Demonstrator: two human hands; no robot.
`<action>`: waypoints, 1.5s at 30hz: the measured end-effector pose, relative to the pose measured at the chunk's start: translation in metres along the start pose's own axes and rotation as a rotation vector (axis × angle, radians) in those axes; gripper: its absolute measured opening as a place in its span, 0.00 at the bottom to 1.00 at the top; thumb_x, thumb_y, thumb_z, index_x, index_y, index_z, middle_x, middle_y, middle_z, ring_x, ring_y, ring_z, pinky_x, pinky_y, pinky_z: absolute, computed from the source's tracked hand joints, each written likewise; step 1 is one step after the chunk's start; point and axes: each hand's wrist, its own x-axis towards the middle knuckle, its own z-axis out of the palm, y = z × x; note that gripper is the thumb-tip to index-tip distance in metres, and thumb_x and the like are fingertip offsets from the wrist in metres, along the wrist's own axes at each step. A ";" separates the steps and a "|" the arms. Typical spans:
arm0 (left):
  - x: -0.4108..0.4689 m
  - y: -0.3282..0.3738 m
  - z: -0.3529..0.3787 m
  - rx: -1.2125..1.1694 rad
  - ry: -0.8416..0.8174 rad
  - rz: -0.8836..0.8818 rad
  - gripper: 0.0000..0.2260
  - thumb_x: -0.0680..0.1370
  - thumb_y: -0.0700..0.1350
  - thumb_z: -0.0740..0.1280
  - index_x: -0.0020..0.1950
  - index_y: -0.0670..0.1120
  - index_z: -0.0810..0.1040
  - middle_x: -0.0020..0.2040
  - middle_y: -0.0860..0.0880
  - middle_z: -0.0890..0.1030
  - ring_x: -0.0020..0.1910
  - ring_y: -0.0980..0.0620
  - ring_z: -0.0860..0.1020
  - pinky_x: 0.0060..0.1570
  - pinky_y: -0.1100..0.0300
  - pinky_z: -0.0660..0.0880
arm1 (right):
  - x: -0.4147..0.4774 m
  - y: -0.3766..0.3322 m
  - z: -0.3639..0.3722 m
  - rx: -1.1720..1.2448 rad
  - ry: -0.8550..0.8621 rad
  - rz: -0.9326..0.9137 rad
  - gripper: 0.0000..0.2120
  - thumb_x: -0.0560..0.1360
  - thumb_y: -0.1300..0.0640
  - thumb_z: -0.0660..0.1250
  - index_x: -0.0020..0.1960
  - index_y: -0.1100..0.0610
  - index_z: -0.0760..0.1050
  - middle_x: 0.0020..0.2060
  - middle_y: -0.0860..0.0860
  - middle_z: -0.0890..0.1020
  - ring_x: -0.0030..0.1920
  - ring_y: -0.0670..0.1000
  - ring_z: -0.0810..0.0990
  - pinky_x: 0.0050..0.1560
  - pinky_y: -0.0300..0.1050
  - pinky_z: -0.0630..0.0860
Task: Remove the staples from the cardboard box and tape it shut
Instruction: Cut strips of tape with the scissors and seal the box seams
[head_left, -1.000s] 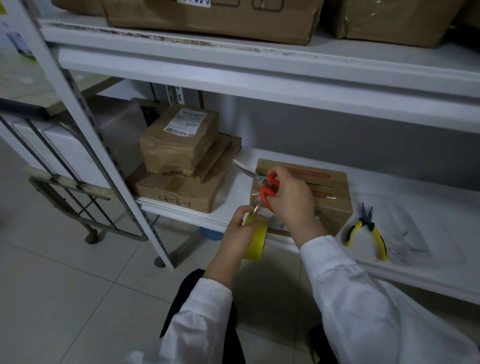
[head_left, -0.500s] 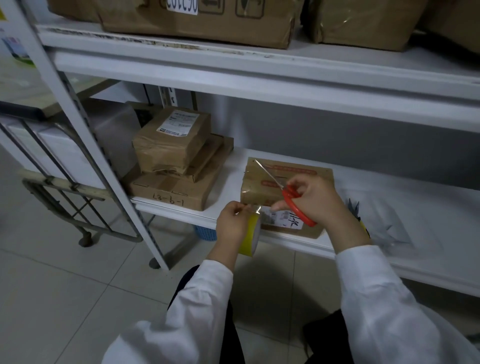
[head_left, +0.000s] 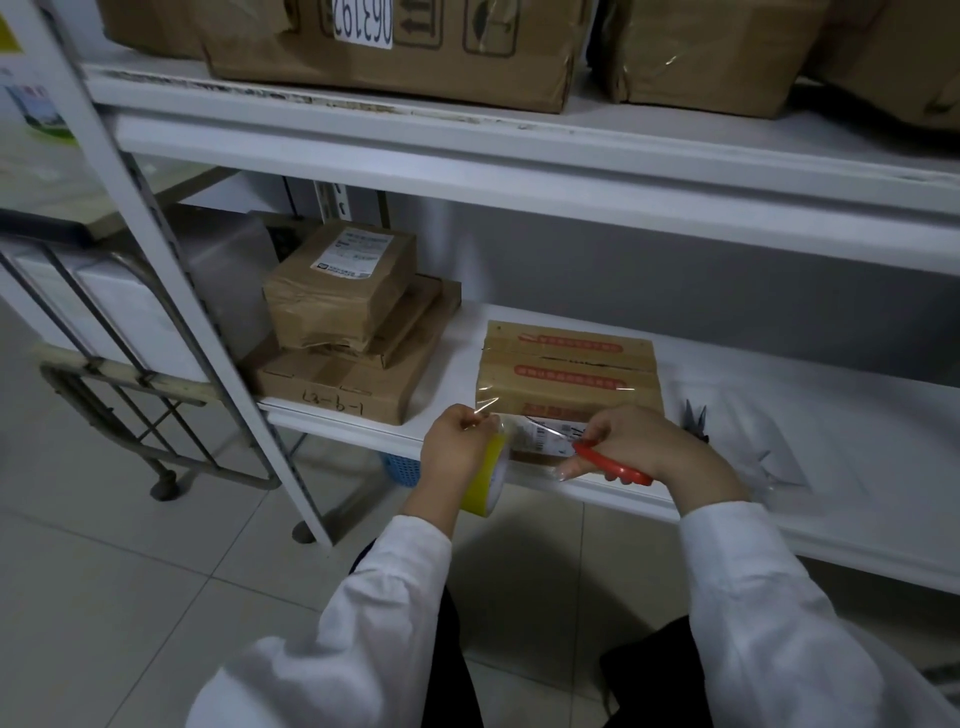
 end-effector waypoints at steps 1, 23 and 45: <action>0.000 0.000 -0.001 0.005 -0.003 -0.002 0.11 0.77 0.50 0.64 0.54 0.44 0.76 0.49 0.46 0.77 0.48 0.48 0.74 0.50 0.58 0.68 | 0.001 -0.003 0.001 0.002 -0.001 -0.005 0.23 0.62 0.40 0.76 0.47 0.55 0.79 0.36 0.52 0.80 0.34 0.49 0.76 0.32 0.38 0.70; 0.001 0.004 0.000 0.046 0.014 0.005 0.08 0.78 0.47 0.63 0.52 0.44 0.76 0.51 0.45 0.79 0.46 0.50 0.73 0.47 0.59 0.67 | 0.011 -0.017 0.006 -0.050 0.028 -0.047 0.21 0.62 0.42 0.77 0.47 0.54 0.80 0.39 0.53 0.82 0.36 0.48 0.79 0.35 0.38 0.74; 0.000 -0.002 0.000 0.020 0.047 0.059 0.10 0.78 0.49 0.63 0.51 0.43 0.78 0.46 0.47 0.78 0.47 0.48 0.76 0.46 0.59 0.68 | 0.048 -0.058 0.039 -0.337 0.591 -0.383 0.19 0.74 0.55 0.67 0.63 0.50 0.66 0.54 0.51 0.80 0.53 0.55 0.79 0.47 0.46 0.75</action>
